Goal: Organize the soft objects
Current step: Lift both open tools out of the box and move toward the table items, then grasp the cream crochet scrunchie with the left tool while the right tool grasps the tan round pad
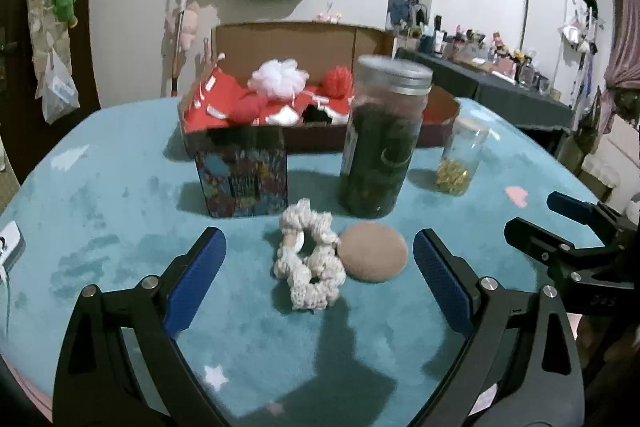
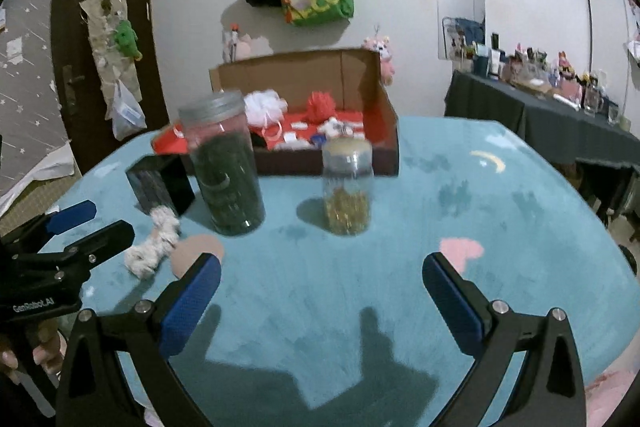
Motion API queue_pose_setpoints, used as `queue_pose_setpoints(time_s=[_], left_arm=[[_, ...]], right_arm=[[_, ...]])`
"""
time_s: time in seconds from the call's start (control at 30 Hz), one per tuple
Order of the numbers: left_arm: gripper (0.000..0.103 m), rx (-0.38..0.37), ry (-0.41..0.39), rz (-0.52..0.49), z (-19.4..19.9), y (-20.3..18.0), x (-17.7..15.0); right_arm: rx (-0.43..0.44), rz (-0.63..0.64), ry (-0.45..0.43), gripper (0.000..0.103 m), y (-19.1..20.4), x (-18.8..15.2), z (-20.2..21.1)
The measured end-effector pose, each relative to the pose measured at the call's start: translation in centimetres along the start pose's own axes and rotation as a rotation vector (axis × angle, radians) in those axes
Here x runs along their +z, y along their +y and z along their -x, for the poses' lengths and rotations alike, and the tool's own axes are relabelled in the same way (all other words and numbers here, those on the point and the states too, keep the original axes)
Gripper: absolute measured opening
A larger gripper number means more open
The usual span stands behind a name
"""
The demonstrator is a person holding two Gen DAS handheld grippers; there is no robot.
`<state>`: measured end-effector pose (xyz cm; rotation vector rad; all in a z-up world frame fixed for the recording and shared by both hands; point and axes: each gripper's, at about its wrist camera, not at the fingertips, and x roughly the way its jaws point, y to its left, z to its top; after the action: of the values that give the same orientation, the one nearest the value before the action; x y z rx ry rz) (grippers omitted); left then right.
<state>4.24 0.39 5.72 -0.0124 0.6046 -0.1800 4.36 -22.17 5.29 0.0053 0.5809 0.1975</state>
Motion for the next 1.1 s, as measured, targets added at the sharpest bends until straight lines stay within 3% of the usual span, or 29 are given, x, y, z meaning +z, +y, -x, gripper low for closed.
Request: queue_pose_setpoints(time_s=[0.5,0.6,0.87,0.93,1.03,1.1], left_arm=[[0.096,0.03,0.103,0.006,-2.8,1.3,-0.6],[0.096,0.018,0.136,0.005,-3.3,2.0,-0.5],[0.095,-0.026,0.211,-0.034,-4.2,3.4,0.0],[0.092,-0.043,0.22,-0.052,-4.4,3.3,0.0],[0.077,-0.096,0.241,-0.08,-4.8,3.2,0.0],[0.06,-0.13,0.253,-0.093,-5.1,3.0,-0.1]], right_arm=[[0.022,-0.015,0.07,0.103,-0.3,-1.0,-2.7],[0.058,-0.01,0.089,0.103,0.0,-0.7,-3.3],[0.266,0.081,0.199,0.103,2.5,1.3,-6.2],[0.295,0.116,0.221,0.1,3.5,1.6,-6.9],[0.349,0.175,0.262,0.094,5.1,2.1,-8.0],[0.373,0.203,0.28,0.089,5.8,2.3,-8.5]])
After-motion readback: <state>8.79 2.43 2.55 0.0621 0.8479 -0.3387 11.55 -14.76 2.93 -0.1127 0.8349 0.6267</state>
